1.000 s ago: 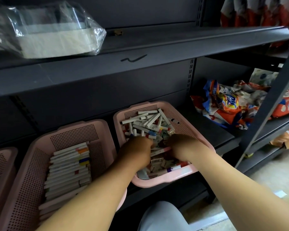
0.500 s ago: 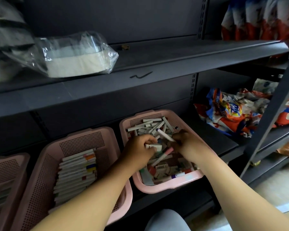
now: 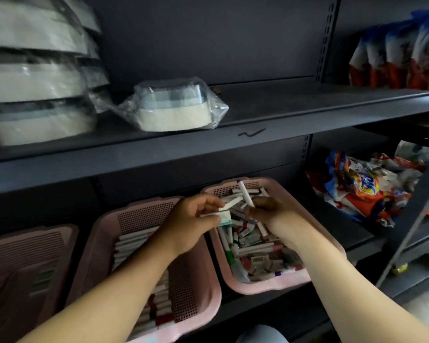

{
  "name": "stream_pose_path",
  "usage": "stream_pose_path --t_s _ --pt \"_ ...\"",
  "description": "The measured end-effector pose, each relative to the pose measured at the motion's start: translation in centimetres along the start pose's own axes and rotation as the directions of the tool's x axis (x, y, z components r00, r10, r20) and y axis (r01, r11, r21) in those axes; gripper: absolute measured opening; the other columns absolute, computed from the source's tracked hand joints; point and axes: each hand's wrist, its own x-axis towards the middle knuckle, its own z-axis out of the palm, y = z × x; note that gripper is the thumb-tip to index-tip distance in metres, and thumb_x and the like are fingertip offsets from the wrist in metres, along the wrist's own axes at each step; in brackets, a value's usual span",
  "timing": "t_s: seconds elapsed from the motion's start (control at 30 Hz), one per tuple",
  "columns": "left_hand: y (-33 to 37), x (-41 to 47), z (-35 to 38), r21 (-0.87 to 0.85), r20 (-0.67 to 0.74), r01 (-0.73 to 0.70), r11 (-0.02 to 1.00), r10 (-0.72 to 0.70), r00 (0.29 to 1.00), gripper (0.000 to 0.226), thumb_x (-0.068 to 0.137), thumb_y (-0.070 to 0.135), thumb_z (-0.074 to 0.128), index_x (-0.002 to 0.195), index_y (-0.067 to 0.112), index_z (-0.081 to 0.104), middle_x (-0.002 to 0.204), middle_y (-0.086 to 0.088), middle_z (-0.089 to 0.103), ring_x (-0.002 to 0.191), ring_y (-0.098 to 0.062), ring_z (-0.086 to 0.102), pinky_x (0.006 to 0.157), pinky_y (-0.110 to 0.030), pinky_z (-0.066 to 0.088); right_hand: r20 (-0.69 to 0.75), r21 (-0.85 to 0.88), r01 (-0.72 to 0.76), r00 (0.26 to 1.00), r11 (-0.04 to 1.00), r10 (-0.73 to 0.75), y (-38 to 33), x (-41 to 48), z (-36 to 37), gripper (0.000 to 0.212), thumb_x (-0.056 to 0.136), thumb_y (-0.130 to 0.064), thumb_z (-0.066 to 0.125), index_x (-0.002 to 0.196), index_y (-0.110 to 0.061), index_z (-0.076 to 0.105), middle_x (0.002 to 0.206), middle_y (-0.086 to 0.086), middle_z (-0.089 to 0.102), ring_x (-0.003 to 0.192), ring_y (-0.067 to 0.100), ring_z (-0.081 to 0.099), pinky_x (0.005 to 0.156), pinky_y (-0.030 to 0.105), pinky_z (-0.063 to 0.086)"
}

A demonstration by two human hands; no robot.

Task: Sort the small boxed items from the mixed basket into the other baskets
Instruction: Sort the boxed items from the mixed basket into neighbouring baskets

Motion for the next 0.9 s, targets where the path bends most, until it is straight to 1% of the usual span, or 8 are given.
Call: stream_pose_path --t_s 0.1,0.2,0.3,0.43,0.5,0.6,0.8,0.9 --pt "0.2 -1.2 -2.8 -0.178 -0.029 0.039 0.983 -0.045 0.999 0.019 0.086 0.004 0.073 0.1 0.017 0.072 0.088 0.006 0.076 0.086 -0.006 0.07 0.076 -0.021 0.055 0.055 0.144 0.056 0.996 0.988 -0.065 -2.1 -0.2 2.4 0.017 0.091 -0.045 0.069 0.091 -0.029 0.076 0.074 -0.006 0.071 0.072 0.019 0.064 0.066 0.035 0.054" --pt "-0.2 -2.9 -5.8 -0.315 -0.026 0.114 0.942 -0.129 0.991 0.019 0.093 -0.004 0.066 0.104 0.011 0.07 0.095 -0.003 0.078 0.088 -0.019 0.075 0.078 -0.028 0.058 0.117 0.273 0.017 0.992 0.962 -0.051 -4.2 -0.3 4.8 0.014 0.094 -0.038 0.068 0.098 -0.027 0.076 0.086 -0.001 0.073 0.073 0.017 0.063 0.064 0.033 0.052" --pt "-0.5 -4.7 -8.1 -0.394 0.007 0.139 0.909 -0.148 0.989 0.02 0.09 -0.003 0.068 0.1 0.014 0.074 0.096 -0.009 0.078 0.085 -0.024 0.076 0.079 -0.033 0.059 0.198 0.384 -0.019 0.978 0.923 -0.062 -6.5 -0.9 7.6 0.019 0.095 -0.036 0.066 0.103 -0.021 0.076 0.082 0.001 0.071 0.063 0.014 0.06 0.064 0.032 0.048" --pt "-1.2 -6.5 -10.1 -0.471 -0.002 0.17 0.866 -0.194 0.981 0.02 0.087 -0.006 0.066 0.096 0.01 0.074 0.098 -0.014 0.076 0.088 -0.031 0.076 0.095 -0.052 0.056 0.244 0.415 -0.032 0.967 0.909 -0.078 -8.4 -0.9 11.3 0.018 0.095 -0.031 0.067 0.092 -0.013 0.073 0.066 0.002 0.059 0.056 0.014 0.052 0.051 0.024 0.039" --pt "-1.7 -7.1 -10.9 -0.479 0.009 0.174 0.86 -0.193 0.981 0.022 0.079 -0.004 0.072 0.095 0.012 0.076 0.099 -0.012 0.075 0.09 -0.028 0.075 0.089 -0.049 0.061 0.264 0.378 -0.067 0.964 0.923 -0.038 -9.1 -0.8 13.0 0.018 0.093 -0.033 0.07 0.088 -0.016 0.073 0.064 0.002 0.06 0.055 0.013 0.054 0.051 0.025 0.04" --pt "-2.2 -7.9 -12.1 -0.478 -0.002 0.169 0.862 -0.193 0.981 0.029 0.074 0.0 0.069 0.102 0.007 0.07 0.097 -0.007 0.074 0.086 -0.02 0.074 0.072 -0.032 0.061 0.306 0.372 -0.165 0.951 0.913 0.047 -9.9 -0.7 14.9 0.018 0.094 -0.03 0.069 0.087 -0.014 0.071 0.062 0.001 0.059 0.057 0.015 0.053 0.053 0.023 0.041" --pt "-3.3 -9.0 -14.1 -0.381 0.034 0.207 0.901 -0.21 0.977 0.027 0.072 0.012 0.064 0.088 0.027 0.08 0.095 0.0 0.073 0.088 -0.014 0.071 0.077 -0.03 0.058 0.405 0.467 -0.314 0.907 0.827 0.116 -11.1 -0.6 17.1 0.015 0.095 -0.023 0.066 0.085 -0.012 0.07 0.064 0.004 0.059 0.053 0.013 0.049 0.046 0.021 0.039" --pt "-3.4 -8.9 -15.2 -0.039 0.054 0.205 0.978 -0.203 0.978 0.024 0.077 0.016 0.067 0.097 0.026 0.074 0.087 0.009 0.07 0.083 -0.007 0.066 0.075 -0.024 0.054 0.319 0.362 -0.246 0.939 0.899 0.128 -10.9 0.4 17.4 0.011 0.095 -0.026 0.067 0.095 -0.016 0.072 0.077 0.005 0.064 0.067 0.017 0.054 0.059 0.027 0.043"
